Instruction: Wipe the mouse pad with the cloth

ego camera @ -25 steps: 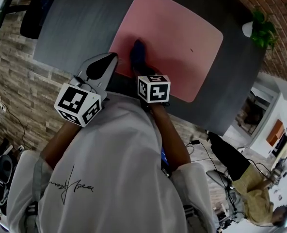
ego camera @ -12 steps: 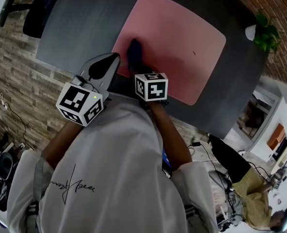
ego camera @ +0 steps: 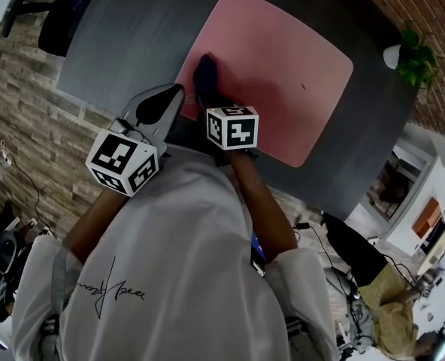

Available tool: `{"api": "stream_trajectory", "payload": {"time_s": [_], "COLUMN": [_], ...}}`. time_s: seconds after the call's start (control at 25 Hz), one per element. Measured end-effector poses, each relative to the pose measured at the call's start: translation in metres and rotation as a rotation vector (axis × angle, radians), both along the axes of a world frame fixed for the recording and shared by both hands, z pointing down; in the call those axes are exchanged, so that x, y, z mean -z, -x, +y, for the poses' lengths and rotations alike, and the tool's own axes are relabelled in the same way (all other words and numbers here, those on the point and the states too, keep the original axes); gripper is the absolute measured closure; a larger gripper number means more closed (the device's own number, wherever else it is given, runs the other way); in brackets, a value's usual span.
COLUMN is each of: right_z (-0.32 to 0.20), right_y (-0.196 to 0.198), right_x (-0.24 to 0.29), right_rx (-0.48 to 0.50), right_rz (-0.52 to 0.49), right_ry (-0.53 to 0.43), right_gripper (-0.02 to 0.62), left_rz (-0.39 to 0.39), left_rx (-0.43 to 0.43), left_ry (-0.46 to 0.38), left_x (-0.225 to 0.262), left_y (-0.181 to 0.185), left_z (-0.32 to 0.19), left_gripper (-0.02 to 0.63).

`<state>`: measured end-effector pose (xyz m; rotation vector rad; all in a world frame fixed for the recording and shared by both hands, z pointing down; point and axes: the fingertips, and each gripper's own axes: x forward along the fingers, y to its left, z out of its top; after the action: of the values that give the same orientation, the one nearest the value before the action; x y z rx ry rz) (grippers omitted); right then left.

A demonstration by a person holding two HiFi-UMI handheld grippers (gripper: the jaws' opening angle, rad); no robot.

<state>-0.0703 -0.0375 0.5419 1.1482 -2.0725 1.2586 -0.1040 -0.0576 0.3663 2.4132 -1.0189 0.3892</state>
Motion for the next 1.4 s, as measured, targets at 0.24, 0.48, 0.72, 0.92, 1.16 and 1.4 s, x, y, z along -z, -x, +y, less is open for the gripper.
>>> {"api": "stream_trajectory", "payload": {"time_s": [0.24, 0.48, 0.72, 0.92, 1.16, 1.4], "right_z": [-0.007, -0.014, -0.026, -0.031, -0.036, -0.04], "right_y": [0.005, 0.006, 0.008, 0.001, -0.01, -0.019], "right_x": [-0.001, -0.002, 0.001, 0.0, 0.0, 0.0], "right_rx": [0.0, -0.019, -0.037, -0.055, -0.069, -0.065], "right_rz": [-0.01, -0.028, -0.033, -0.037, -0.023, -0.009], "right_ry": [-0.003, -0.001, -0.006, -0.007, -0.015, -0.027], "right_gripper": [0.509, 0.508, 0.508, 0.508, 0.508, 0.508], "left_rz": [-0.007, -0.008, -0.017, -0.017, -0.02, -0.02], "left_rx": [-0.001, -0.015, -0.015, -0.02, -0.021, -0.026], "left_ry": [0.01, 0.02, 0.018, 0.023, 0.022, 0.019], "left_x": [-0.003, -0.003, -0.002, -0.005, -0.007, -0.006], "left_y": [0.001, -0.005, -0.002, -0.007, -0.009, -0.013], "left_z": [0.0, 0.003, 0.0, -0.001, -0.003, -0.003], "left_gripper": [0.594, 0.594, 0.594, 0.594, 0.594, 0.594]}}
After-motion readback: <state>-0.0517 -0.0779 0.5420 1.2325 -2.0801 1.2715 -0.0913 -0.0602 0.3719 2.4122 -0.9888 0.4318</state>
